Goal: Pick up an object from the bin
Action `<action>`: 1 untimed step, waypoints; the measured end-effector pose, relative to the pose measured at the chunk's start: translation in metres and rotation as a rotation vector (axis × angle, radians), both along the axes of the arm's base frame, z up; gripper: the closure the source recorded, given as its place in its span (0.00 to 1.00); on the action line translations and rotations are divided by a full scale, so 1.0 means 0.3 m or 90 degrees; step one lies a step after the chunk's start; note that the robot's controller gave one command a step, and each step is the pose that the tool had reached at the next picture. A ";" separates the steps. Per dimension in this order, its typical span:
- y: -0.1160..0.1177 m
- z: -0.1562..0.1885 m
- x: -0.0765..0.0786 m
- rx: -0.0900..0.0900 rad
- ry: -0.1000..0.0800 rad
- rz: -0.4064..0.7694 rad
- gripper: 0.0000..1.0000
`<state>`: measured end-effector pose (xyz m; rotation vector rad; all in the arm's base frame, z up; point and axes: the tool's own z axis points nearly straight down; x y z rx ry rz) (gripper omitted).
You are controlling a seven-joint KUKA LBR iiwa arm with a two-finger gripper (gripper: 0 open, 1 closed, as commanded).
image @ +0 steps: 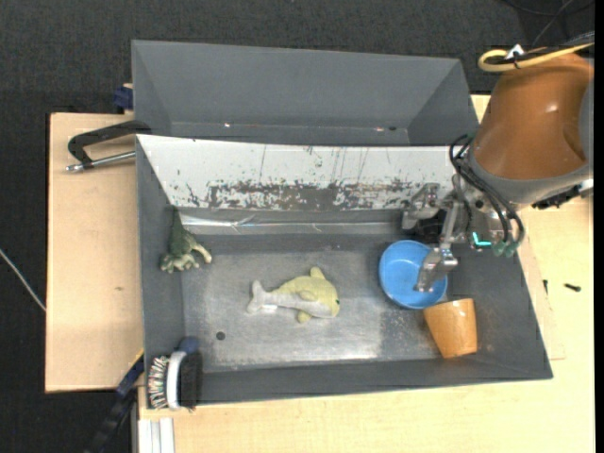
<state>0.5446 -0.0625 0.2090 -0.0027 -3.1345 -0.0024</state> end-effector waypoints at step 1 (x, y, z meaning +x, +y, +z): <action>0.003 -0.315 0.062 0.000 0.000 -0.007 0.00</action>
Offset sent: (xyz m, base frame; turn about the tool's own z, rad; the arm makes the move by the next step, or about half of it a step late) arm 0.0192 0.0003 -0.0905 0.0104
